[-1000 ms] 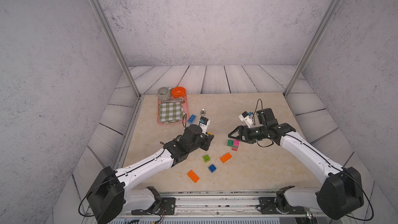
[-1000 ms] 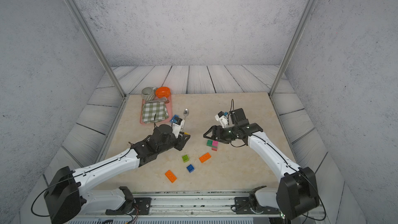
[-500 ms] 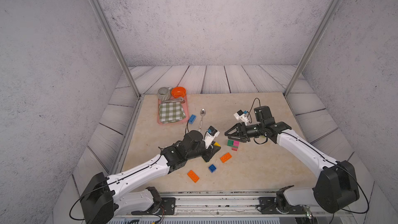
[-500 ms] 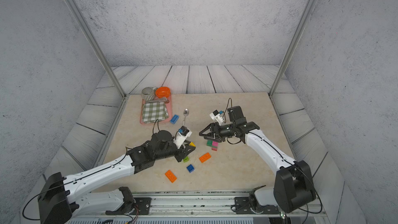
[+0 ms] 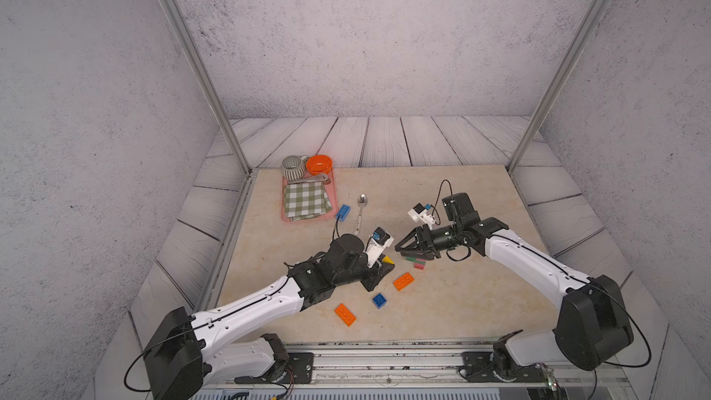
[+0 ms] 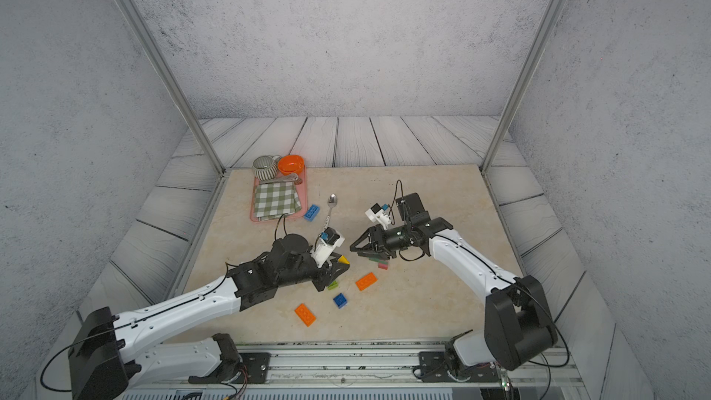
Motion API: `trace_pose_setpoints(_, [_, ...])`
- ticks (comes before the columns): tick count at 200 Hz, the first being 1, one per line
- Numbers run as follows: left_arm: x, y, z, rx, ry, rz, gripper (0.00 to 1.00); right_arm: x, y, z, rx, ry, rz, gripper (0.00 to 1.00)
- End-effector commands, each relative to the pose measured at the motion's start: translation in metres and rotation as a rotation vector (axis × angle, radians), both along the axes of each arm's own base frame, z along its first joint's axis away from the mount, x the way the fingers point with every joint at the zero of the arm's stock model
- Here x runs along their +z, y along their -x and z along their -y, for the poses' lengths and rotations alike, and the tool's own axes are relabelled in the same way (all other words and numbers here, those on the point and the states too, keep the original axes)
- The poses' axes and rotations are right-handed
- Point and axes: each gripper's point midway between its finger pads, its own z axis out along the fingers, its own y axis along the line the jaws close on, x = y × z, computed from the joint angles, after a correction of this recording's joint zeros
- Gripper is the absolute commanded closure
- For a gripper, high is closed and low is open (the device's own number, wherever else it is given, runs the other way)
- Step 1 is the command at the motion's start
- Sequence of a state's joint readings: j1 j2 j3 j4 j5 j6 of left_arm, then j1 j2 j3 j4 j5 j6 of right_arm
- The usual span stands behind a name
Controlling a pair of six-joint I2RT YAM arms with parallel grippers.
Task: Assemble the letter p with lego
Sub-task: Pick up the lego brick from the center of the board.
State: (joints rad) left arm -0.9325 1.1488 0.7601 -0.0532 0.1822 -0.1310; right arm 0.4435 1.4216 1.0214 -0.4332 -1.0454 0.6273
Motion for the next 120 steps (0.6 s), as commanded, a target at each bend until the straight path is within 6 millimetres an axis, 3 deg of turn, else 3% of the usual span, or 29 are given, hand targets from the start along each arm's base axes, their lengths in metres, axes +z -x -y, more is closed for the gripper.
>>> trace_pose_setpoints(1, [0.011,-0.002,0.003,-0.005,0.008,0.036,0.69,-0.003,0.009,-0.005,0.044,-0.004,0.001,0.55])
trace_pose_setpoints(105, [0.013,-0.002,0.005,-0.005,0.02,0.038,0.69,-0.012,0.028,-0.02,0.132,-0.008,-0.009,0.66])
trace_pose_setpoints(120, [0.014,-0.001,0.006,-0.012,0.025,0.035,0.69,-0.013,0.029,-0.021,0.135,-0.009,-0.013,0.71])
